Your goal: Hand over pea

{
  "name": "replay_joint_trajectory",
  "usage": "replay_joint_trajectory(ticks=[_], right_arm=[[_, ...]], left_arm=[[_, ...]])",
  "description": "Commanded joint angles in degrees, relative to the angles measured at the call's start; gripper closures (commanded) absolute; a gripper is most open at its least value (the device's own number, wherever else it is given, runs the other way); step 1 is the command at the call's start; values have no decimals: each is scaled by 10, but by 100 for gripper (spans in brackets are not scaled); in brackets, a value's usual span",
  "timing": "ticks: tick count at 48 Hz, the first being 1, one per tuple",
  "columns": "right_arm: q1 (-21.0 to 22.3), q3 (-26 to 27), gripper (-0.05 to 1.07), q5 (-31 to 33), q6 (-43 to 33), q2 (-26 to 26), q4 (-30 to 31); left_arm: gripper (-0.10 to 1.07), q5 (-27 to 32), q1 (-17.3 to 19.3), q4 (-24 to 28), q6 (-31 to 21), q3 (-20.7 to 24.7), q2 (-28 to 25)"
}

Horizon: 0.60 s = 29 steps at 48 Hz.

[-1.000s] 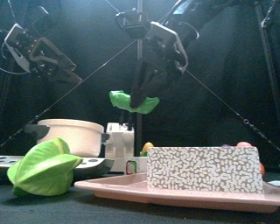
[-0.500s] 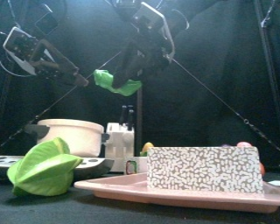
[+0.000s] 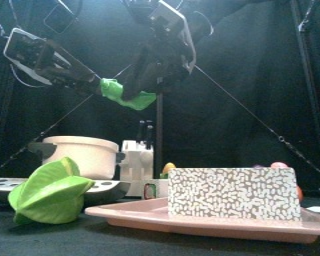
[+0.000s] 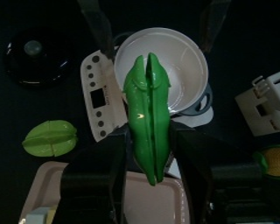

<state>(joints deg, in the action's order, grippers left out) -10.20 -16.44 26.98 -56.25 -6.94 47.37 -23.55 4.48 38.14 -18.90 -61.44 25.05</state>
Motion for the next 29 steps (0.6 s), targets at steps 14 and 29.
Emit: replay_joint_trajectory(ticks=[14,29], right_arm=[[1,15,34,-2,0,11,2],[2,12,34,0,0,6,2]], left_arm=[[-1,-7,0,-2,-2,55,-74],[0,-7,0,-42,-2,76,-97]])
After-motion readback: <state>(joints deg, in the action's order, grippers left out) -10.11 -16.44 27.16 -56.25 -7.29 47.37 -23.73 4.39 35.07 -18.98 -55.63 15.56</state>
